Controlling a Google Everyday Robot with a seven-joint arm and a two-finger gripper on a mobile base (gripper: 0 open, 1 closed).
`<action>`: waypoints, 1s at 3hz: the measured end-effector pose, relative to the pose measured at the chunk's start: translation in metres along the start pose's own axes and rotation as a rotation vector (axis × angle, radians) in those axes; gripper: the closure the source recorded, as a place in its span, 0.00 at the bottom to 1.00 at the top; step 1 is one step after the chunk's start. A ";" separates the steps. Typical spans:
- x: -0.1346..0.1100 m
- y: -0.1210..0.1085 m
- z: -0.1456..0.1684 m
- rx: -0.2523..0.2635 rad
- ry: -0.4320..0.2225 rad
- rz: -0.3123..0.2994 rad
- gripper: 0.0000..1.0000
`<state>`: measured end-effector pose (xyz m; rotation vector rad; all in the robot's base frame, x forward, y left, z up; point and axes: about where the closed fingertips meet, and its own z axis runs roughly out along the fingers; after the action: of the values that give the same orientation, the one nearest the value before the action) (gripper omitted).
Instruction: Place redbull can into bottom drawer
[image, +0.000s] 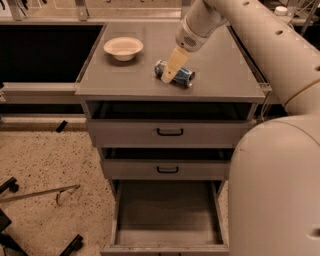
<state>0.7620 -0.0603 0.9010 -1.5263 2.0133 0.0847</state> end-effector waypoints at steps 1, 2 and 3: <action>-0.004 0.007 0.034 -0.074 -0.009 0.032 0.00; -0.004 0.008 0.054 -0.106 0.014 0.070 0.00; 0.002 0.011 0.065 -0.148 0.060 0.111 0.19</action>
Offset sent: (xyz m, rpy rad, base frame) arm 0.0335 0.0317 -0.0513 0.0305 0.1757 -0.0537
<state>0.7794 -0.0323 0.8435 -1.5216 2.1810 0.2391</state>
